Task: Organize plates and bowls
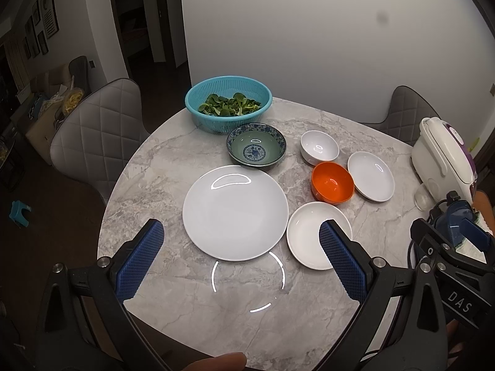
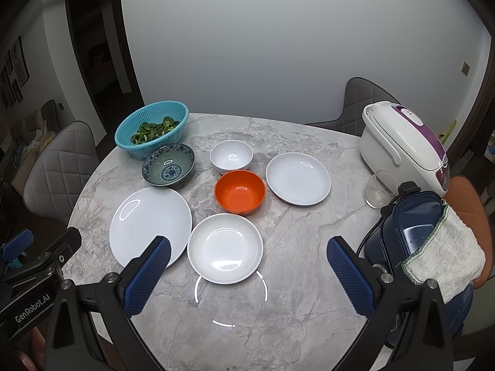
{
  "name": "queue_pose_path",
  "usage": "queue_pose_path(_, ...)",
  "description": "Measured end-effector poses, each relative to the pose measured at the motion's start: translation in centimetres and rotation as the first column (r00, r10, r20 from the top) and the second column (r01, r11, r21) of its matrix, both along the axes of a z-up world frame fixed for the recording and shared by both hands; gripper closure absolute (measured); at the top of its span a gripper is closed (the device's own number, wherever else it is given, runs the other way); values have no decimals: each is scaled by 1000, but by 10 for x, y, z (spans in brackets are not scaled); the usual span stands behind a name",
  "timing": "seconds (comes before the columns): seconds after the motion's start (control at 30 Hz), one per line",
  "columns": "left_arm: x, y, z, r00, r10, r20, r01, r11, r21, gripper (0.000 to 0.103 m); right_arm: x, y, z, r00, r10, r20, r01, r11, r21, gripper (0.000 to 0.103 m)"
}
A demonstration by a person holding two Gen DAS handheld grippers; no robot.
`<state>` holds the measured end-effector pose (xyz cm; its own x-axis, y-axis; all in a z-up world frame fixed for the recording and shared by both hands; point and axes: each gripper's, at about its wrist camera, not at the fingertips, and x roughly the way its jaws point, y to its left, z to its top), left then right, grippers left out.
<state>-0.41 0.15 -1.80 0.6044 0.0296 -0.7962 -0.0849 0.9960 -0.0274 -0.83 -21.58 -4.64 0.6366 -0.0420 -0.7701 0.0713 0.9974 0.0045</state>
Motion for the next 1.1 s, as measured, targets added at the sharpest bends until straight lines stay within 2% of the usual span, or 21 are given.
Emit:
queue_pose_path(0.33,-4,6,-5,1000,8,-6,-8,1000,2,2,5,1,3,1000,3,0,-3,1000,-1,0)
queue_pose_path(0.5,-3,5,-5,1000,11,-8,-11,1000,5,2,-5,-1,-6,1000,9,-1,-9,1000,-1,0)
queue_pose_path(0.77,2,1,-4,1000,20,-18,-20,1000,12,2,1,0,-1,1000,10,-4,-10,1000,-1,0)
queue_pose_path(0.87,4,1,-5,999,26,-25,-25,1000,15,2,7,2,-8,1000,18,-9,-18,1000,1,0)
queue_pose_path(1.03,6,1,-15,998,57,-42,-55,998,40,2,13,0,-9,999,47,-13,-47,999,10,0)
queue_pose_path(1.1,2,4,-28,997,33,-63,-31,999,43,2,15,2,-12,997,79,-19,-79,997,17,0)
